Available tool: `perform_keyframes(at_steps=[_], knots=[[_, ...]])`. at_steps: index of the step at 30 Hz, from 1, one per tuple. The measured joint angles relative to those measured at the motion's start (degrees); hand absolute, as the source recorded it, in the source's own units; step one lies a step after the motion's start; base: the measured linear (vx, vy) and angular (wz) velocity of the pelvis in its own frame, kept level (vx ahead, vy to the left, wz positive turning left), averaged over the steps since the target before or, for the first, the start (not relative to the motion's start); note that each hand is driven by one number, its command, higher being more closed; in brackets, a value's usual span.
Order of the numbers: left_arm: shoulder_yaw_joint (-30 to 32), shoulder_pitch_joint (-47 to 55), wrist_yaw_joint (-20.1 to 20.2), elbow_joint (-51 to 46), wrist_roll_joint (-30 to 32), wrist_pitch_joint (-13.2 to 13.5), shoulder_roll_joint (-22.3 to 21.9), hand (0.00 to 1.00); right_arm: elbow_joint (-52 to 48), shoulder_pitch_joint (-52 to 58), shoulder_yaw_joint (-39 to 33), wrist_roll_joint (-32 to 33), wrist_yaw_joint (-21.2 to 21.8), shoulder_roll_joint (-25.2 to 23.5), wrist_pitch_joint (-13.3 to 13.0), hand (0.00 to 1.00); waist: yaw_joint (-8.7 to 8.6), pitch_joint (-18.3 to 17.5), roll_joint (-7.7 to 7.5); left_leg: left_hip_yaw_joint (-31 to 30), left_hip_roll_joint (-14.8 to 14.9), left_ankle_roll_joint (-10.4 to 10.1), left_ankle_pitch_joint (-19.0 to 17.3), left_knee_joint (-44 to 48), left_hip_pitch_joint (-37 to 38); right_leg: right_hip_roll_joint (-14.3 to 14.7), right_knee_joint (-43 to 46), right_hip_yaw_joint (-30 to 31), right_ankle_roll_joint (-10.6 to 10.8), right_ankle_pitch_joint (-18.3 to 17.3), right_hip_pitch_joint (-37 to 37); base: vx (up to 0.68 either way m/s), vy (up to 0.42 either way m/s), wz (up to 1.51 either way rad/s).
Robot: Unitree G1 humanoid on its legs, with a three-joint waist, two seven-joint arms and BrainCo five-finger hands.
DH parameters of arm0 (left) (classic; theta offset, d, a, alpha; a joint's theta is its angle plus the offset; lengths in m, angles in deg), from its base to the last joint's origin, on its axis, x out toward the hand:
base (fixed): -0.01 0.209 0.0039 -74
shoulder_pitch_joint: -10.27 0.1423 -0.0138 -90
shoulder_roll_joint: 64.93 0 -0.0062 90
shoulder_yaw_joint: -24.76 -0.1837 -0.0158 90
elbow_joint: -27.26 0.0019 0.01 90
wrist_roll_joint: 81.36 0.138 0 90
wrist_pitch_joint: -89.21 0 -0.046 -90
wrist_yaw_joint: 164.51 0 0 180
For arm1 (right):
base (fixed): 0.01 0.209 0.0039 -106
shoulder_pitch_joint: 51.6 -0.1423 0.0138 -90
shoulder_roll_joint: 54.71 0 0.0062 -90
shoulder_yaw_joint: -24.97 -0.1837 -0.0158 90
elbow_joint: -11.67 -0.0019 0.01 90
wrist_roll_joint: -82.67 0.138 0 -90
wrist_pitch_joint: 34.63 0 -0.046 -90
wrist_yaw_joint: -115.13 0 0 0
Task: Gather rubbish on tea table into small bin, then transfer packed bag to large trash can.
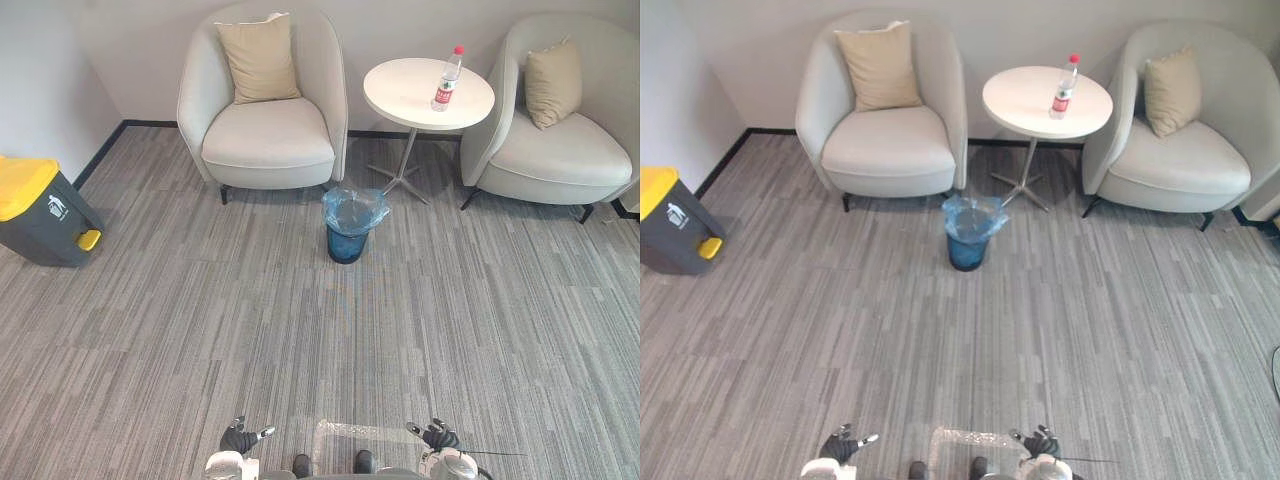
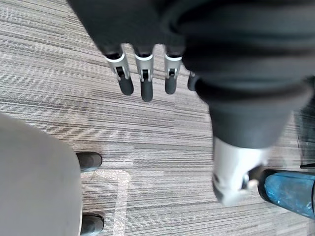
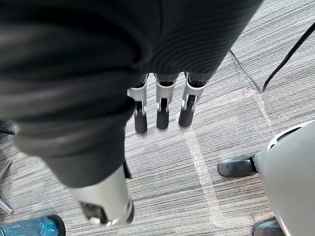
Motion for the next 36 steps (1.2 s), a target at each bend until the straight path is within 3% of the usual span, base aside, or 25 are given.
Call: perform_keyframes(at_steps=[29,35,36], knots=[[-1.5,-0.8,0.1,0.4,1.0,-1.0,0.7,0.00,1.4,0.0,-0.2,2.2,0.6,-0.3,0.1,0.00,0.23,-0.6,-0.85,1.9,0.2,0.0,-0.1,-0.1,0.5,0.2,-0.1,1.5,-0.2,0.1,-0.1,-0.01,-0.003,-0.02],[-1.5,-1.0,0.1,0.4,1.0,-1.8,0.8,0.00,1.4,0.0,-0.2,2.3,0.6,-0.3,0.2,0.00,0.08,-0.5,-0.89,4.4,1.2,-1.1,-0.9,0.0,0.7,1.1,-0.3,3.6,-0.5,0.3,-0.8,-0.01,-0.038,-0.22],[-1.5,-1.3,0.1,0.4,1.0,-1.9,0.9,0.00,1.3,-0.1,-0.2,2.7,0.6,-0.2,0.1,0.00,0.05,0.0,-0.89,5.7,1.8,-1.6,-2.4,1.8,0.6,1.6,-0.2,4.6,-0.5,0.2,-0.4,0.02,-0.073,-0.43]])
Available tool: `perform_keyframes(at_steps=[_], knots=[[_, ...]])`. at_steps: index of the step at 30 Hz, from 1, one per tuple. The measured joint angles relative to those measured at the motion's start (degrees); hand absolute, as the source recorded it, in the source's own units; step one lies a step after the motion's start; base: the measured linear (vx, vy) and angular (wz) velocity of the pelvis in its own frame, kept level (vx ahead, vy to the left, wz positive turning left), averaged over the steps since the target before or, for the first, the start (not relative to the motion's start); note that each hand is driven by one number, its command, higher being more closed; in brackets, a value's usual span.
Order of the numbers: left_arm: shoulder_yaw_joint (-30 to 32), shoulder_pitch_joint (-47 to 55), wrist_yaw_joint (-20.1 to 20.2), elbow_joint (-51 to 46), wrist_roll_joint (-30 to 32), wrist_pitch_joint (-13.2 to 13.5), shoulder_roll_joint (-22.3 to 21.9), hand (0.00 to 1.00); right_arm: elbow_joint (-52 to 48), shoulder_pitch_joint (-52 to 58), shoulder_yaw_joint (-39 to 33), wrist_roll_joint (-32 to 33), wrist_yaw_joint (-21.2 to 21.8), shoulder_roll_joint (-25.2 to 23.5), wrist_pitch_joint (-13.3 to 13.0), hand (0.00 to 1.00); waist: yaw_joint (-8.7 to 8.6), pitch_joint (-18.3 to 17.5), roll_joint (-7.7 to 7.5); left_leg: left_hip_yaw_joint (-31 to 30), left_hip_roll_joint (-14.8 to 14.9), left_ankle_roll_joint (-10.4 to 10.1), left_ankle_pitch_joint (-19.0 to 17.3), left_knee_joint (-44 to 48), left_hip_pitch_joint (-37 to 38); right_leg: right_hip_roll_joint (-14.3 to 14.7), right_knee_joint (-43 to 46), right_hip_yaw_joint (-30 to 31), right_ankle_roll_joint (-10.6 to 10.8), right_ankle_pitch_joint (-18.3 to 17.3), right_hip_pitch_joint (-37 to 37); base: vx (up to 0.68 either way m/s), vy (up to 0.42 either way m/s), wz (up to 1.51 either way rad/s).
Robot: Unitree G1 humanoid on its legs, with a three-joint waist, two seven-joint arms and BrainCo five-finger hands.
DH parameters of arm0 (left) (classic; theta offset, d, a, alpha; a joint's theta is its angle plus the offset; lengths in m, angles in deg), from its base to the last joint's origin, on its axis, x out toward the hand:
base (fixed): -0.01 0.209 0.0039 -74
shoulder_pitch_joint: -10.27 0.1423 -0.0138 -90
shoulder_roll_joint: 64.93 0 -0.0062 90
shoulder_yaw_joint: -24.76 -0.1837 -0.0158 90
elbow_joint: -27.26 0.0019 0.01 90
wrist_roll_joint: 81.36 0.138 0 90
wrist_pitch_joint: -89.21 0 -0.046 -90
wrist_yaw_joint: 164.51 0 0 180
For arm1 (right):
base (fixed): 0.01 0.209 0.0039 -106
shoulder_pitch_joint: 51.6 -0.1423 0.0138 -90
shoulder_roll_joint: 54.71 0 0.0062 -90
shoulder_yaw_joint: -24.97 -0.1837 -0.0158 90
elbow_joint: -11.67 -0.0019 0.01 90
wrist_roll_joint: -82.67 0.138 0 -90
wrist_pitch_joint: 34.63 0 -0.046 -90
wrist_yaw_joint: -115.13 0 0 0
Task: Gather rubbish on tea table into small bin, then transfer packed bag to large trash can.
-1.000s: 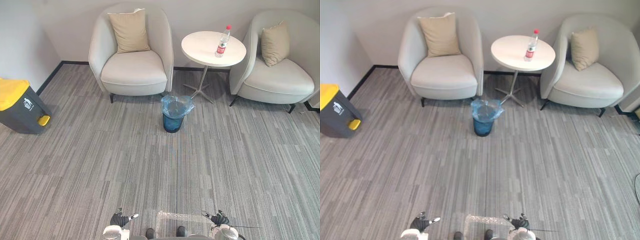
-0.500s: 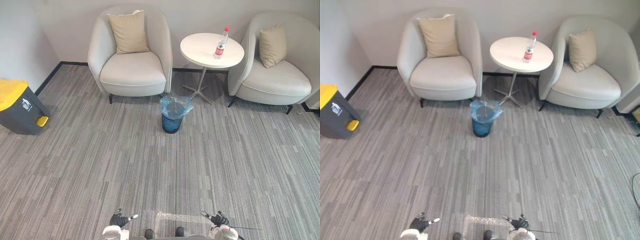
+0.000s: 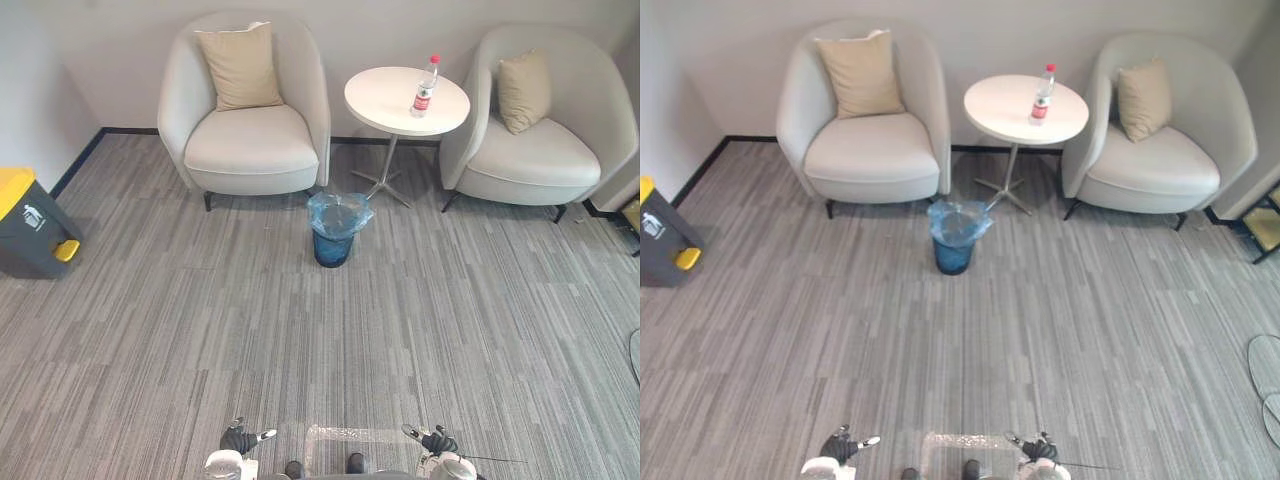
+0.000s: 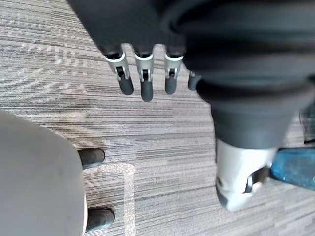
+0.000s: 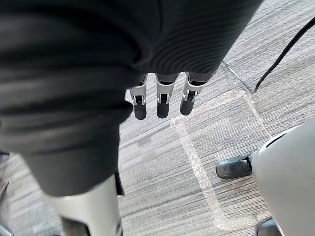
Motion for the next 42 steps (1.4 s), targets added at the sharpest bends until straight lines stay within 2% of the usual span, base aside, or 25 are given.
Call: perform_keyframes(at_steps=[2,4,7,9,13,15,17,18,19,21,22,24,25,26,28,32,33,35,36,37,38,39,40,41,42], knots=[[0.0,-0.1,0.0,0.0,0.0,0.0,0.0,0.00,-0.1,0.1,0.0,0.1,0.0,0.1,0.0,0.00,-0.30,0.5,0.27,0.6,1.0,-0.4,-3.2,5.5,-1.6,0.5,0.2,0.4,-0.7,-0.5,0.3,0.04,-0.071,-0.29],[0.0,-0.7,0.3,-0.2,-0.1,0.0,0.1,0.00,-0.1,0.7,-0.1,1.2,0.1,0.5,0.0,0.00,-0.47,1.3,0.50,2.4,2.5,-2.8,-6.7,15.2,-4.8,0.9,0.1,1.1,-2.1,-1.9,1.4,0.06,-0.066,-0.14],[0.0,-1.3,1.1,-1.6,-0.5,0.0,-0.1,0.00,-0.7,1.2,-0.7,2.1,0.3,1.1,0.0,0.00,-0.49,2.9,1.29,3.4,4.8,-4.0,-7.0,31.7,-11.2,0.9,1.8,1.8,-3.3,-3.7,2.2,0.08,-0.086,-0.13],[0.2,-1.7,1.1,-2.9,-1.1,0.2,-0.7,0.00,-1.5,1.1,-2.0,2.4,0.2,1.6,0.0,0.00,-0.51,4.3,2.10,2.8,6.5,-6.0,-6.7,43.5,-16.8,0.7,4.2,3.4,-5.1,-5.8,3.2,0.16,-0.034,-0.20],[0.5,-2.2,1.0,-3.6,-1.2,0.2,-1.2,0.00,-1.6,0.9,-2.3,3.5,-0.4,2.4,0.3,0.00,-0.72,4.9,2.42,0.1,4.7,-5.1,-9.8,38.6,-22.1,-1.4,5.8,6.2,-5.2,-8.5,4.2,0.22,0.055,-0.32],[0.4,-2.6,0.9,-3.6,-1.2,0.1,-1.2,0.00,-1.6,0.6,-2.3,3.5,-0.8,2.6,0.4,0.00,-0.62,5.0,2.12,-1.0,1.1,-3.8,-6.8,27.1,-24.1,-3.9,6.0,7.7,-3.7,-9.8,4.2,0.34,0.166,-0.55],[-0.1,-2.6,0.9,-3.6,-1.4,0.2,-1.7,0.00,-1.5,0.4,-2.4,3.5,-0.8,2.7,0.5,0.00,0.05,4.9,3.09,-4.2,-0.5,-4.3,0.7,12.4,-23.8,-4.3,5.8,10.3,-2.5,-11.2,4.4,0.43,0.242,-0.75],[0.1,-2.7,0.9,-3.6,-1.7,0.2,-1.8,0.00,-1.3,0.3,-2.4,3.5,-0.8,2.8,0.6,0.00,0.27,5.1,3.30,-4.5,-0.2,-3.7,4.2,12.2,-23.6,-4.0,5.7,11.2,-2.3,-11.6,4.9,0.44,0.268,-0.89],[0.2,-3.0,1.0,-3.7,-2.3,0.2,-1.4,0.00,-1.3,-0.2,-2.2,3.4,-0.7,1.7,0.9,0.00,0.38,5.0,2.26,-3.7,-0.7,-1.0,4.6,14.2,-23.4,-4.5,7.4,12.4,-2.0,-12.7,4.8,0.34,0.208,-0.67],[0.5,-3.1,1.0,-3.8,-2.4,0.2,-0.6,0.00,-1.7,-0.1,-2.4,3.2,-0.5,0.6,1.0,0.00,0.76,4.6,0.29,-0.7,-1.2,0.7,0.7,15.7,-22.1,-5.7,22.2,12.3,1.2,-15.6,-1.6,0.46,0.210,-0.67],[0.5,-3.1,1.0,-3.7,-2.4,0.1,-0.5,0.00,-1.7,0.0,-2.4,3.1,-0.4,0.6,1.0,0.00,0.88,4.7,0.12,0.2,-1.2,1.1,0.1,15.9,-21.0,-5.8,26.8,12.6,1.6,-15.7,-3.3,0.50,0.199,-0.74],[0.5,-2.1,1.0,-3.5,-2.3,-0.1,-0.1,0.00,-2.0,0.2,-2.3,1.0,0.1,0.5,1.2,0.00,0.96,4.7,-0.50,3.3,-2.0,3.4,-3.0,15.9,-14.5,-7.6,47.2,11.7,9.3,-13.9,-10.3,0.41,0.152,-0.73],[0.4,-2.0,1.0,-3.5,-2.3,-0.2,-0.1,0.00,-2.2,0.0,-2.3,1.0,0.2,0.5,1.2,0.00,0.71,4.7,-0.38,3.4,-2.2,3.4,-3.8,15.7,-13.0,-8.0,51.2,10.3,9.5,-13.7,-11.8,0.41,0.132,-0.39],[-0.1,-2.1,1.0,-3.5,-2.3,-0.2,-0.1,0.00,-3.4,0.0,-2.2,0.9,0.4,0.5,1.2,0.00,0.12,4.7,-0.34,3.5,-2.4,3.5,-4.6,14.9,-10.6,-9.6,56.7,6.4,9.0,-14.0,-14.3,0.40,0.099,-0.05],[-0.6,-2.4,1.0,-3.5,-2.4,-0.1,-0.5,0.00,-4.3,-0.6,-2.2,-0.9,0.6,0.6,1.2,0.00,0.01,4.8,-0.13,3.2,-2.0,3.5,-4.9,11.8,-4.9,-13.5,59.3,-3.2,5.4,-16.0,-17.7,0.43,0.051,-0.02],[-1.7,-2.0,1.0,-3.4,-2.8,-0.1,-0.5,0.00,-4.2,-1.0,-2.1,-1.4,0.8,1.0,1.2,0.00,0.10,5.1,0.76,1.5,1.4,3.0,-5.1,11.2,-0.4,-13.5,45.2,-10.3,3.2,-16.9,-20.6,0.36,-0.111,0.17],[-1.7,-1.9,1.0,-3.2,-2.8,-0.1,-0.5,0.00,-4.2,-1.3,-1.9,-1.4,0.8,1.2,1.3,0.00,-0.02,5.2,1.04,1.0,2.8,1.7,-5.9,11.2,0.4,-12.8,40.0,-11.0,2.9,-15.2,-22.0,0.44,-0.291,0.21],[-1.7,-1.5,1.0,-2.4,-2.8,0.0,0.1,0.00,-4.0,-1.1,-0.8,-1.5,0.9,1.4,1.3,0.00,-0.04,4.6,-0.37,-0.3,2.9,-1.7,-8.0,11.4,2.1,-12.1,27.9,-11.3,-0.1,-3.7,-23.0,0.43,-0.297,0.21],[-1.5,-1.9,1.1,-1.7,-2.8,-0.1,0.1,0.00,-3.8,-1.2,-0.4,-1.3,1.1,1.9,1.3,0.00,-0.18,4.7,-0.48,-1.4,3.0,-3.0,-9.5,11.9,2.9,-11.8,27.9,-11.0,-0.9,-2.2,-23.0,0.31,-0.211,-0.06],[-1.5,-2.2,1.0,-1.1,-2.8,-0.1,-0.9,0.00,-3.8,-1.8,-0.2,-1.5,1.0,2.9,1.3,0.00,0.22,4.7,2.26,-1.9,5.5,-3.4,-10.0,12.7,3.3,-10.1,29.8,-11.6,-0.9,-2.6,-23.0,0.35,-0.257,-0.08],[-1.6,-2.1,1.0,-0.9,-2.8,0.0,-1.8,0.00,-3.7,-1.7,0.1,-1.7,1.0,3.9,1.1,0.00,-0.11,4.2,3.44,-3.5,6.5,-3.7,-9.7,14.4,3.0,-9.4,30.0,-12.1,-1.1,-5.2,-22.4,0.48,-0.393,0.02],[-1.4,-2.8,1.1,0.0,-2.7,0.0,-2.9,0.00,-3.5,-1.8,-0.1,-1.4,0.9,4.1,0.9,0.00,-0.41,4.5,4.91,-6.7,8.3,-4.0,-9.6,23.0,-0.1,-7.9,29.4,-13.9,-2.4,-8.4,-19.5,0.48,-0.417,0.37],[-0.7,-2.9,1.2,-0.3,-2.8,0.1,-3.1,0.00,-3.2,-1.5,0.0,-1.3,0.9,4.1,0.9,0.00,-0.52,4.6,4.99,-8.9,9.5,-6.3,-7.8,33.6,-4.2,-6.7,27.7,-15.1,-2.9,-9.5,-16.6,0.45,-0.404,0.51],[0.8,-3.1,1.2,-0.9,-2.8,0.2,-3.0,0.00,-2.7,-1.2,0.4,-1.2,0.9,3.5,0.9,0.00,-0.27,5.3,4.21,-10.4,11.2,-6.2,-4.6,45.3,-9.2,-5.4,25.7,-16.4,-3.8,-10.4,-12.7,0.34,-0.281,0.39],[1.3,-3.1,1.3,-1.4,-2.9,0.2,-2.7,0.00,-2.1,-1.3,0.6,-1.2,1.0,3.2,0.9,0.00,0.39,5.6,4.43,-9.9,12.0,-6.6,-5.5,50.7,-11.5,-4.5,24.4,-16.9,-4.4,-10.8,-9.9,0.31,-0.238,0.18]])
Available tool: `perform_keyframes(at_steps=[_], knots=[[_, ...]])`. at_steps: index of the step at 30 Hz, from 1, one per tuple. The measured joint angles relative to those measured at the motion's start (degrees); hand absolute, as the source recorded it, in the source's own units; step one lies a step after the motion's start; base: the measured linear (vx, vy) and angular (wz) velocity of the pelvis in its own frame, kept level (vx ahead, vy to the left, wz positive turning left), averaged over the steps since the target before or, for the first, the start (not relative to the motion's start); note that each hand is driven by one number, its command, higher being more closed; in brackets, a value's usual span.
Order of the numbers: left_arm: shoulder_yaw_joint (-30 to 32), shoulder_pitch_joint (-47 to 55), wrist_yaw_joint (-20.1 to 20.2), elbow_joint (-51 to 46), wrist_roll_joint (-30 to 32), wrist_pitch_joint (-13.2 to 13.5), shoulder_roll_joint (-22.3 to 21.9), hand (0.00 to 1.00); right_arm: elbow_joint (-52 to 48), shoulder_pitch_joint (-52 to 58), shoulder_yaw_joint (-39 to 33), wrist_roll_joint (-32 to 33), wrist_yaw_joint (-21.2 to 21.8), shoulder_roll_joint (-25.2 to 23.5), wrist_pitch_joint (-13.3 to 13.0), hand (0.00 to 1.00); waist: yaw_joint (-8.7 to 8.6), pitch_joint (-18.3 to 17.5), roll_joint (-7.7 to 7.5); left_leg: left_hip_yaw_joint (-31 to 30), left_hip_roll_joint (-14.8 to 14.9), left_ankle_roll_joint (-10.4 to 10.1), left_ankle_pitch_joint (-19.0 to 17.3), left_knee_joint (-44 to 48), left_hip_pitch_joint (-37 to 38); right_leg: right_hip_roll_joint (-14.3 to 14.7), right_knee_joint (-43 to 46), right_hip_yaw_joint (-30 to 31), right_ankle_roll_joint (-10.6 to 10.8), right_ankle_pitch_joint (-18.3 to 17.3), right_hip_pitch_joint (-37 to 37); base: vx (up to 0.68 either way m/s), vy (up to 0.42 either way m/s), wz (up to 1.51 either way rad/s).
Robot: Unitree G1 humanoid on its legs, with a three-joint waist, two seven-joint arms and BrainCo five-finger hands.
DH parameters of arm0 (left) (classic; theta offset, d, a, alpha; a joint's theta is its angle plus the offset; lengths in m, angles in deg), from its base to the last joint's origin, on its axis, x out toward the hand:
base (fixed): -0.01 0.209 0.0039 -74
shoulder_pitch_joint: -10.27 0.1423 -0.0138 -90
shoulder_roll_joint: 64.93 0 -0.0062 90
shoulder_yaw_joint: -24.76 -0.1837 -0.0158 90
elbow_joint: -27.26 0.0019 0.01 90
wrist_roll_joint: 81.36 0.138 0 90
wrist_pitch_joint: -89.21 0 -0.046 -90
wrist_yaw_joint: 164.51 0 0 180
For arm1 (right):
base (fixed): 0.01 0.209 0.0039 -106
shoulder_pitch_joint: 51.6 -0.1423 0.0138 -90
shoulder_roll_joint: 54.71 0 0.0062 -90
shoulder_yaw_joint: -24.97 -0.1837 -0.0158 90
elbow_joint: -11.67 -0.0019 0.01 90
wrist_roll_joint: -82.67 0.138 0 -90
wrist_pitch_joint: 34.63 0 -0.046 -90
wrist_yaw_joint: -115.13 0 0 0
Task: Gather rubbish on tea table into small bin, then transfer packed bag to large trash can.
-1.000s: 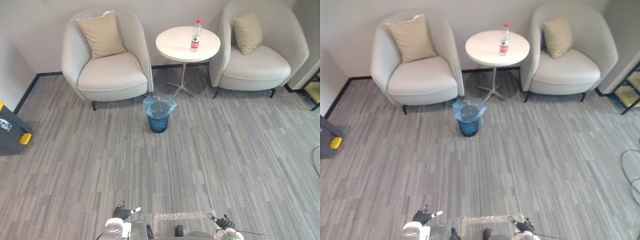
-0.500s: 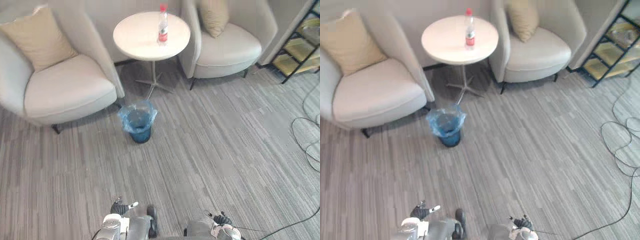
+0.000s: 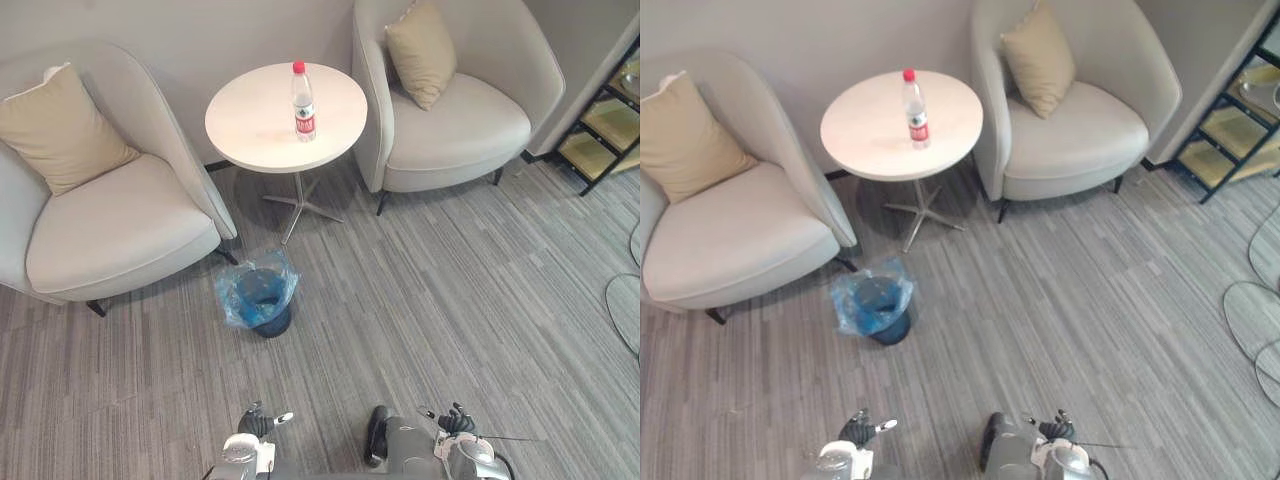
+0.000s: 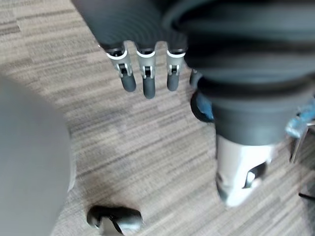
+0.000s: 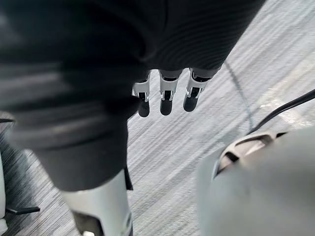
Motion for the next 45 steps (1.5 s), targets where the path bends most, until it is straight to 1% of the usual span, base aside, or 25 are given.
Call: perform_keyframes(at_steps=[2,4,6,7,8,11,13,15,18,19,21,25,27,28,29,31,32,33,35,36,39,40,42,44,45], knots=[[1.2,-0.1,0.0,-1.5,-0.5,0.6,0.0,0.00,0.5,-0.1,-0.5,0.0,0.0,-0.4,0.0,0.00,0.69,0.9,-0.97,2.2,0.2,0.5,-3.0,3.0,-4.6,0.9,-3.2,-0.5,-0.3,-0.2,4.5,0.24,-0.165,0.01],[0.9,-0.1,0.0,-2.6,-0.5,0.9,0.1,0.00,0.6,-0.5,-0.6,0.1,-0.2,-0.5,0.0,0.00,0.70,1.1,-1.24,6.0,-3.3,0.9,-4.4,-7.2,-8.9,0.9,-7.8,-0.5,0.5,0.3,8.3,0.26,-0.080,-0.04],[0.4,-0.2,-0.1,-2.8,-0.5,1.0,0.0,0.00,0.6,-0.4,-0.6,0.1,-0.3,-0.5,0.0,0.00,0.76,1.1,-1.12,7.2,-6.0,1.9,-2.9,-18.1,-9.3,0.8,-10.0,-0.2,1.1,0.6,9.9,0.24,0.019,-0.09],[0.3,-0.1,-0.1,-2.7,-0.5,1.0,-0.1,0.00,0.6,-0.3,-0.5,0.1,-0.4,-0.5,0.0,0.00,0.90,0.9,-0.80,7.4,-7.8,2.3,0.5,-27.9,-9.1,1.2,-11.4,0.3,1.9,0.5,10.6,0.28,0.093,-0.41],[-0.2,-0.1,-0.1,-2.6,-0.5,1.0,0.3,0.00,0.7,-0.3,-0.5,0.1,-0.6,-0.2,0.1,0.00,2.30,0.7,-0.55,7.3,-8.4,3.9,8.8,-34.1,-8.0,1.7,-12.0,2.4,2.7,0.2,11.3,0.31,0.110,-0.53],[-0.6,-0.2,0.0,-2.0,-0.5,0.9,2.2,0.00,0.9,0.0,-0.1,0.1,-0.5,-1.7,0.1,0.00,3.23,0.0,-4.03,10.0,-10.5,7.7,8.9,-36.8,-5.8,0.3,-15.5,5.9,4.6,1.1,12.5,0.34,0.065,-0.39],[-0.4,-0.4,0.2,-1.8,-0.5,0.7,2.8,0.00,0.8,-0.1,-0.1,0.0,-0.5,-1.7,0.1,0.00,3.27,0.0,-4.51,10.7,-10.8,8.7,5.6,-33.5,-6.2,-0.6,-14.9,7.7,5.9,0.9,13.0,0.41,0.097,-0.23],[1.0,0.1,0.1,-1.3,-0.5,0.6,2.2,0.00,0.9,-0.2,-0.1,-0.1,-0.2,-1.6,0.1,0.00,3.85,-0.6,-4.35,13.4,-11.1,8.6,1.5,-33.8,-3.0,-2.6,-3.9,11.8,10.0,-1.7,9.4,0.30,0.114,-0.56],[0.7,0.9,0.2,-0.7,-0.4,0.2,2.4,0.00,0.4,0.0,-0.3,-1.2,0.9,-1.9,0.2,0.00,3.06,-1.0,-4.45,14.4,-12.2,9.4,-0.5,-35.3,2.1,-6.9,19.9,12.8,12.8,-1.9,0.4,0.28,0.094,-0.25],[-0.7,0.9,0.2,-0.1,-0.4,-0.3,2.8,0.00,0.4,0.4,-0.4,-2.0,1.1,-1.7,0.4,0.00,2.28,-1.3,-4.85,13.8,-13.0,9.7,-1.1,-36.0,4.6,-9.4,27.9,10.7,11.5,-3.1,-2.1,0.41,0.058,0.30],[-1.0,1.1,0.2,0.2,-0.4,-0.4,2.9,0.00,0.3,0.6,-0.6,-2.2,1.2,-1.4,0.5,0.00,1.78,-1.3,-4.32,12.4,-12.8,9.7,-1.2,-38.0,7.9,-11.2,30.4,6.7,9.2,-5.1,-4.5,0.35,-0.008,0.41],[-1.3,1.3,0.1,0.1,-0.4,-0.4,2.4,0.00,-0.1,0.0,-0.4,-2.2,1.2,-0.8,0.5,0.00,0.70,-1.3,-2.67,8.0,-8.6,9.7,-1.2,-38.9,11.2,-8.3,18.2,6.3,8.0,-6.4,-8.9,0.33,-0.181,0.49],[-1.5,2.4,0.1,0.2,-0.4,-0.3,2.5,0.00,-1.1,0.1,0.0,-2.1,1.2,-0.7,0.5,0.00,0.33,-1.6,-2.51,5.9,-7.0,9.2,-1.2,-38.8,11.9,-5.4,7.8,11.5,9.3,-1.4,-10.3,0.29,-0.278,0.63],[-1.8,2.5,0.1,0.2,-0.4,-0.2,3.4,0.00,-0.8,1.0,0.0,-2.1,1.2,-1.2,0.4,0.00,0.10,-2.1,-4.53,3.5,-7.9,6.2,-2.1,-38.7,12.8,-6.0,1.6,14.6,8.1,8.8,-10.2,0.26,-0.268,0.73],[-1.7,2.5,0.1,0.4,-0.4,-0.2,3.8,0.00,-0.7,1.4,-0.1,-1.9,1.2,-1.3,0.4,0.00,0.05,-2.7,-5.72,2.2,-8.1,4.5,-3.1,-38.6,13.2,-6.4,2.4,14.7,7.6,7.9,-10.4,0.34,-0.392,0.74],[-0.6,2.4,-0.1,1.4,-0.3,0.0,0.8,0.00,0.3,0.8,0.1,-2.0,1.3,0.7,0.2,0.00,0.31,-4.0,-1.47,-1.2,-4.4,2.5,-3.7,-36.8,12.2,-4.6,5.0,11.0,6.3,3.0,-9.8,0.34,-0.465,0.57],[-0.6,2.3,0.0,1.4,-0.3,0.0,0.6,0.00,0.3,0.7,0.0,-2.0,1.3,0.8,0.1,0.00,0.31,-3.9,-1.24,-1.6,-4.0,2.5,-3.7,-35.5,11.6,-4.4,4.8,10.4,6.1,2.3,-9.4,0.24,-0.347,0.74],[0.8,1.9,0.2,1.3,-0.4,0.0,-0.2,0.00,0.2,0.4,-0.5,-1.6,1.2,0.9,-0.3,0.00,0.10,-2.9,0.37,-3.9,-2.9,2.0,-3.6,-27.2,7.7,-3.5,3.5,8.0,5.0,1.4,-6.9,0.18,-0.271,0.62],[3.4,1.9,0.1,0.4,-0.5,0.0,-0.9,0.00,0.3,0.6,-0.1,-1.5,1.1,0.8,-0.6,0.00,0.36,-1.8,1.12,-2.8,0.2,-0.3,-1.3,-7.5,-1.6,-1.4,-0.2,4.2,3.8,0.0,-0.6,0.17,-0.284,0.78],[3.6,2.1,0.1,0.0,-0.6,0.1,-0.8,0.00,0.4,0.8,-0.1,-1.5,1.1,0.8,-0.6,0.00,0.59,-1.6,1.10,-1.9,1.0,-0.5,-1.5,-5.3,-2.7,-0.9,-1.0,3.7,3.5,-0.1,0.8,0.19,-0.258,0.58],[2.5,1.9,0.2,-1.6,-0.6,1.0,-0.1,0.00,0.4,1.4,-0.2,-1.1,1.0,0.1,-0.6,0.00,1.62,-1.1,-0.22,7.5,1.2,0.8,-2.8,-6.8,-6.1,-0.1,-6.7,0.6,3.4,0.0,7.5,0.19,-0.166,0.34],[1.0,1.8,0.2,-2.1,-0.5,1.1,0.5,0.00,0.4,1.4,-0.2,0.1,1.0,0.1,-0.6,0.00,1.63,-1.0,-0.52,11.9,-1.9,2.0,-1.9,-18.1,-7.3,-0.1,-9.9,-0.4,4.1,0.6,9.1,0.25,-0.013,0.24],[1.1,1.4,0.2,-2.1,-0.4,1.1,0.8,0.00,0.8,1.8,-0.3,0.2,0.9,-0.2,-0.3,0.00,2.64,-0.5,-1.35,13.8,-5.8,5.3,6.2,-31.7,-5.0,-0.2,-10.5,1.0,5.4,0.6,10.6,0.38,0.035,0.03],[0.9,0.9,0.3,-2.0,-0.3,1.1,2.2,0.00,0.9,1.6,0.0,0.1,0.9,-1.7,-0.3,0.00,3.02,0.2,-4.11,14.6,-7.4,6.4,6.8,-34.2,-3.0,-0.8,-13.9,1.8,6.2,1.8,12.1,0.28,0.030,-0.06],[1.0,0.9,0.3,-2.0,-0.5,1.1,2.4,0.00,0.9,1.3,0.2,0.1,0.9,-1.9,-0.3,0.00,3.13,0.3,-4.44,14.9,-7.4,6.7,6.6,-34.1,-3.1,-0.7,-14.5,2.0,6.2,2.2,12.2,0.24,0.038,-0.10]])
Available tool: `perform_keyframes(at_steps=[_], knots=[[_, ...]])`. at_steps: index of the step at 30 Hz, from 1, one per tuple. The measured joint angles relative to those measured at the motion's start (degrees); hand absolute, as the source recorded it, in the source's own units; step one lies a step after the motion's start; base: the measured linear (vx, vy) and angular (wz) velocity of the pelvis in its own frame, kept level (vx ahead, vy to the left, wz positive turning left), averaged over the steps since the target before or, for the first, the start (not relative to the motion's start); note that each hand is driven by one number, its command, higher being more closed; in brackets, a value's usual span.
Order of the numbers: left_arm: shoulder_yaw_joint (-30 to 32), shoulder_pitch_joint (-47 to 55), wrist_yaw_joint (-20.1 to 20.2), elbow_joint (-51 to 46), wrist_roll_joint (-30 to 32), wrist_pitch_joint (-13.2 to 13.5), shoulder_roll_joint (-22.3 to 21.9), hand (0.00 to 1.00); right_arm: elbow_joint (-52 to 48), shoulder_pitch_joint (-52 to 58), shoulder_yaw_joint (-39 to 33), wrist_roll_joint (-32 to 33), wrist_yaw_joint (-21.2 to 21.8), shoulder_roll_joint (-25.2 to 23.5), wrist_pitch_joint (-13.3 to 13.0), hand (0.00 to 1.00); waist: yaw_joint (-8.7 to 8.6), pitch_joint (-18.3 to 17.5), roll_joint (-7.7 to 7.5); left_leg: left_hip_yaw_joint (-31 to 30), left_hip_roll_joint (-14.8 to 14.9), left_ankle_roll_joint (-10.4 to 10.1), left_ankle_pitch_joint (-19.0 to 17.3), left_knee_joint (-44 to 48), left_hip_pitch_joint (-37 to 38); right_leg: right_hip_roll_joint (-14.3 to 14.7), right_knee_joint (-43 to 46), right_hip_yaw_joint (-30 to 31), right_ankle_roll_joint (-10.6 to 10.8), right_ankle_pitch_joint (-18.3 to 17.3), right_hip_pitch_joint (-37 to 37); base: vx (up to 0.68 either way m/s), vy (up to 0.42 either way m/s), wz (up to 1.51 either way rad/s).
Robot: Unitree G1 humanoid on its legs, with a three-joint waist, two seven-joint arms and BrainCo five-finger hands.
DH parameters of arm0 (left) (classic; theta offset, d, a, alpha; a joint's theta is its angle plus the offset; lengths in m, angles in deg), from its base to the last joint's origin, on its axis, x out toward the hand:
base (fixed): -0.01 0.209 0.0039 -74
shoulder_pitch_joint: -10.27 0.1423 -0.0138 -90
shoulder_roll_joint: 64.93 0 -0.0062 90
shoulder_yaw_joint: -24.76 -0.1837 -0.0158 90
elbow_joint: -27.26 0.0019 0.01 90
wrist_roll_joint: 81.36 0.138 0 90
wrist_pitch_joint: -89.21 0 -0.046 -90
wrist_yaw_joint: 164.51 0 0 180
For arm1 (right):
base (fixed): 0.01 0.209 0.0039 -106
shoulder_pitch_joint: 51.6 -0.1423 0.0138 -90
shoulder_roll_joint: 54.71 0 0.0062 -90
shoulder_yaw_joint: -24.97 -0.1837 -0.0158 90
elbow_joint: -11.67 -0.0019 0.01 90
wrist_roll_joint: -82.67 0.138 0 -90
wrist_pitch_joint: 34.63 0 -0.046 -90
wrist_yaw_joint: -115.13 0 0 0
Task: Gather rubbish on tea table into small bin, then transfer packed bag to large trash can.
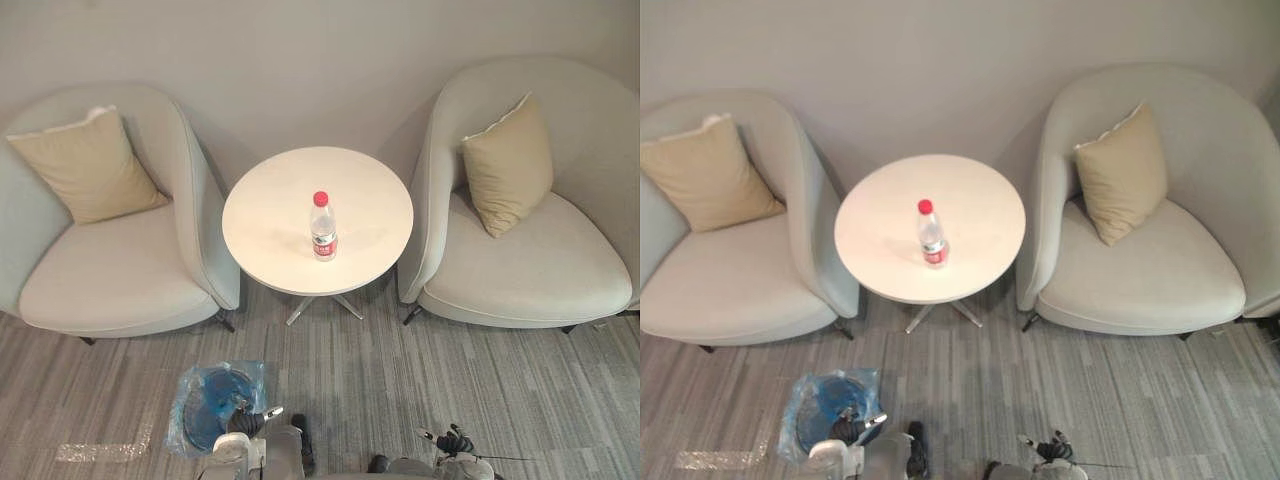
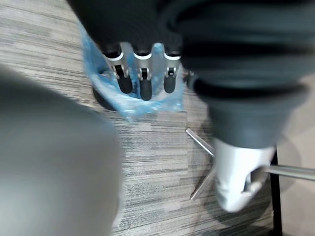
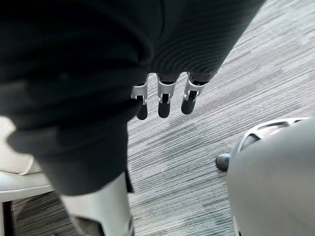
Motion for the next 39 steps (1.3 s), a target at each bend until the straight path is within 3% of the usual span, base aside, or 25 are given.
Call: perform_keyframes(at_steps=[4,5,6,8,9,10,13,15,16,17,19,21,23,29,31,33,39], knots=[[0.2,0.0,0.2,0.2,0.0,0.0,0.2,0.00,-0.2,-0.7,0.6,-0.4,0.3,0.3,-0.1,0.00,0.58,0.0,-0.38,1.6,-1.0,1.6,-1.5,0.4,3.0,-1.2,0.3,3.6,0.3,1.4,1.8,0.21,0.069,-0.22],[0.6,0.4,0.6,0.5,0.0,0.0,-0.4,0.00,-0.1,-1.0,1.5,-1.3,0.4,0.8,-0.2,0.00,0.71,-0.4,0.80,1.5,-0.9,1.3,-3.5,-0.8,4.6,-1.4,5.5,5.0,1.7,0.4,0.0,0.13,0.102,-0.48],[0.6,0.6,0.9,0.9,0.0,-0.1,-0.7,0.00,-0.2,-1.3,2.0,-2.4,0.7,0.9,-0.2,0.00,0.53,-0.7,1.27,1.6,-1.1,0.9,-4.6,-2.7,6.2,-2.8,14.5,6.2,4.5,-1.6,-4.0,0.11,0.099,-0.44],[0.2,0.6,1.1,1.3,0.1,-0.3,-0.4,0.00,-0.7,-1.2,2.0,-2.4,1.1,1.0,-0.2,0.00,-0.11,-0.7,1.11,1.5,-2.2,1.3,-4.6,-4.8,8.8,-5.9,28.9,7.1,5.4,-2.0,-9.8,0.11,0.081,0.01],[-0.5,0.7,1.2,1.8,0.0,-0.5,0.1,0.00,-0.7,-0.7,2.0,-2.2,1.4,1.1,-0.2,0.00,-0.66,-0.8,0.28,0.8,-3.5,1.6,-4.9,-5.4,10.6,-8.7,37.1,7.0,4.8,-3.0,-12.8,0.20,0.060,0.47],[-0.9,0.9,1.2,2.1,0.1,-0.5,0.6,0.00,-0.7,-0.3,2.1,-2.4,1.4,1.2,-0.2,0.00,-1.07,-1.1,-0.12,-0.2,-4.2,1.8,-5.0,-5.9,12.1,-10.0,39.3,6.3,4.0,-5.1,-13.8,0.19,0.014,0.58],[-1.7,0.9,1.3,2.1,0.4,-0.5,0.5,0.00,-0.7,-0.3,2.1,-2.4,1.5,1.2,-0.2,0.00,-1.82,-1.3,0.03,-4.8,-3.7,1.7,-4.9,-6.1,12.7,-8.6,34.3,7.5,2.9,-7.8,-16.1,0.22,-0.091,0.86],[-1.7,1.0,1.2,2.2,0.8,-0.5,0.3,0.00,-0.8,-0.9,2.1,-2.3,1.6,1.2,-0.4,0.00,-2.55,-1.1,0.69,-8.1,-2.2,1.3,-4.7,-5.9,12.4,-4.6,26.5,13.3,2.9,-7.4,-16.9,0.16,-0.181,0.97],[-1.8,1.2,1.3,2.1,1.3,-0.4,0.8,0.00,-0.8,-0.5,2.1,-2.3,1.5,0.9,-0.3,0.00,-2.74,-1.9,-0.38,-10.9,-2.9,0.4,-4.4,-5.7,11.6,-3.5,16.3,17.2,2.7,-1.3,-15.8,0.13,-0.175,1.01],[-1.6,0.9,1.3,2.4,1.5,-0.5,1.1,0.00,-0.6,0.0,2.1,-2.3,1.4,0.6,-0.3,0.00,-2.54,-2.3,-1.66,-12.6,-4.1,-1.1,-5.2,-5.6,11.6,-4.2,13.8,17.6,2.2,1.5,-16.0,0.19,-0.263,1.02],[0.4,1.4,0.9,2.7,2.2,-0.4,-1.5,0.00,-0.7,0.1,2.0,-2.4,0.7,1.5,-0.2,0.00,-2.01,-3.4,1.75,-14.7,-1.0,-2.3,-5.2,-5.7,11.0,-2.3,12.1,14.5,1.4,1.8,-14.0,0.22,-0.283,0.57],[0.8,1.8,0.6,2.8,2.2,-0.5,-2.2,0.00,-1.2,0.1,2.1,-2.4,0.5,1.6,-0.3,0.00,-2.13,-4.1,3.03,-16.3,0.2,-3.0,-4.8,-6.0,10.7,-1.0,9.4,11.9,1.0,2.0,-12.1,0.15,-0.173,0.42],[0.7,1.8,0.6,2.8,2.2,-0.4,-2.5,0.00,-1.6,0.2,2.2,-2.7,0.0,1.4,-0.3,0.00,-2.12,-4.2,3.20,-17.7,0.9,-3.6,-4.4,-6.4,10.8,-0.3,8.1,10.7,0.8,2.2,-10.5,0.06,-0.100,0.40],[-0.1,0.6,0.3,2.6,2.2,-0.4,-1.8,0.00,-11.3,1.4,6.0,-5.9,-1.8,1.7,-0.4,0.00,-2.07,-3.9,2.13,-21.3,0.5,-4.4,-4.0,-7.0,9.6,-0.5,5.6,6.7,0.2,2.7,-8.4,0.00,-0.030,0.38],[-1.9,0.6,-0.4,2.3,2.2,-0.5,-1.3,0.00,-17.2,1.3,6.9,-8.8,-2.7,1.6,-0.6,0.00,-2.03,-4.0,1.16,-22.1,0.0,-4.6,-3.3,-7.9,9.4,-1.0,4.5,5.9,0.3,3.4,-8.3,-0.05,0.046,0.24],[-2.7,0.6,-0.6,2.1,2.3,-0.4,-0.6,0.00,-22.7,1.1,7.3,-11.6,-3.7,1.9,-2.1,0.00,-1.60,-4.3,0.38,-22.7,-0.7,-4.2,-2.6,-8.0,8.5,-1.3,2.6,5.5,0.5,4.9,-8.1,-0.06,0.045,0.13],[-5.1,1.0,-0.7,2.1,2.2,-0.4,0.4,0.00,-35.9,2.0,7.2,-17.2,-5.5,2.8,-2.9,0.00,-1.41,-4.2,0.49,-24.3,-1.7,-3.8,-1.1,-9.0,7.8,-1.8,-1.5,3.7,0.9,7.4,-6.3,-0.06,0.026,0.16]])
